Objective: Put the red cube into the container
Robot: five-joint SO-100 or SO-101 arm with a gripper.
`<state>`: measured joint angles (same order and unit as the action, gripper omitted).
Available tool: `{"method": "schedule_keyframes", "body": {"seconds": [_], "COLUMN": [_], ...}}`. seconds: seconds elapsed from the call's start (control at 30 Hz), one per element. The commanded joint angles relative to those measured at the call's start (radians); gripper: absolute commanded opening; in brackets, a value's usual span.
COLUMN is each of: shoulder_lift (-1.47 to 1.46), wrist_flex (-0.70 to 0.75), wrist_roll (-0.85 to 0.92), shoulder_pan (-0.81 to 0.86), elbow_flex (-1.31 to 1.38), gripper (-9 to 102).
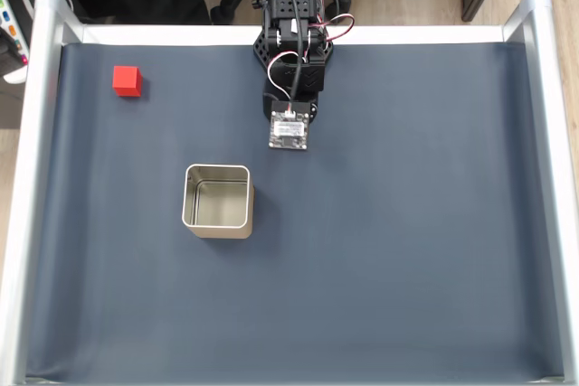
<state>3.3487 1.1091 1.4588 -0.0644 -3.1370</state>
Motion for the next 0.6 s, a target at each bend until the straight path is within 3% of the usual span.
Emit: {"method": "schedule_keyframes", "body": {"seconds": [0.0, 0.27, 0.57], "shoulder_lift": [-0.002, -0.054, -0.204], "wrist_flex": [-0.083, -0.308, -0.357], "wrist_roll": [-0.015, -0.002, -0.041], "shoulder_pan": [0.012, 0.046, 0.052], "elbow_flex": [0.006, 0.014, 0.175], "gripper": [0, 0, 0]}}
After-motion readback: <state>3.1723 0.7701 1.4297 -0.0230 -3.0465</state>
